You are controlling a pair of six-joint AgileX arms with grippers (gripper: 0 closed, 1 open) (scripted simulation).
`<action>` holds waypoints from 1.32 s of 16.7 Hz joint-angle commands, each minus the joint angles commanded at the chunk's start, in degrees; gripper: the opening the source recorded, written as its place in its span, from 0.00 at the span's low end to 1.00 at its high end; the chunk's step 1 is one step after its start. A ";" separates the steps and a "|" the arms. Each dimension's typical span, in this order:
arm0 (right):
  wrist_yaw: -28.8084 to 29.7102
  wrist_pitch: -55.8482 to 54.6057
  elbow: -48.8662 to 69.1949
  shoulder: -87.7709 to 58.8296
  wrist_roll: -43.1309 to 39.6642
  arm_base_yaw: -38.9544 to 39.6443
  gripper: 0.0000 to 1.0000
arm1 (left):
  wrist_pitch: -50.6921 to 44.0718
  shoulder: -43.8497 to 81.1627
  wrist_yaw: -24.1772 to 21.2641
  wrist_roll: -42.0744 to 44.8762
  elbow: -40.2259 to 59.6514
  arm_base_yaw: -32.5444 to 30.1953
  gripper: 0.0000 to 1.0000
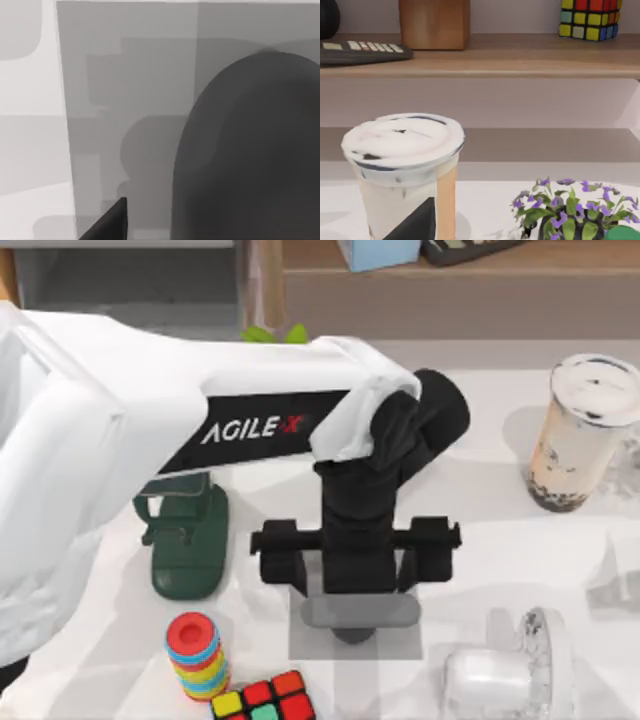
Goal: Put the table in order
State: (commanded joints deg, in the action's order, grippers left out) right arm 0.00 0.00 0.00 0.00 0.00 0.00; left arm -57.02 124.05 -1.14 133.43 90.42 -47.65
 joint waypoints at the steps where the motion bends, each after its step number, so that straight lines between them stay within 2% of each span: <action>1: 0.00 0.00 0.00 0.00 0.00 0.00 1.00 | 0.00 0.00 0.00 0.00 0.00 0.00 1.00; 7: 0.00 0.00 0.00 0.00 0.00 0.00 1.00 | 0.11 -0.60 -0.23 -0.24 -0.02 0.38 1.00; 12: 0.00 0.00 0.00 0.00 0.00 0.00 1.00 | 1.33 -11.90 -4.42 -6.07 -2.12 5.48 1.00; 17: 0.00 0.00 0.00 0.00 0.00 0.00 1.00 | 2.39 -28.28 -9.57 -19.37 -8.02 17.98 1.00; 22: 0.00 0.00 0.00 0.00 0.00 0.00 1.00 | 3.02 -36.91 -10.07 -37.83 -16.07 38.27 1.00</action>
State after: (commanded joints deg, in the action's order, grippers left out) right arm 0.00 0.00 0.00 0.00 0.00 0.00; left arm -53.99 87.13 -11.21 95.61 74.34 -9.38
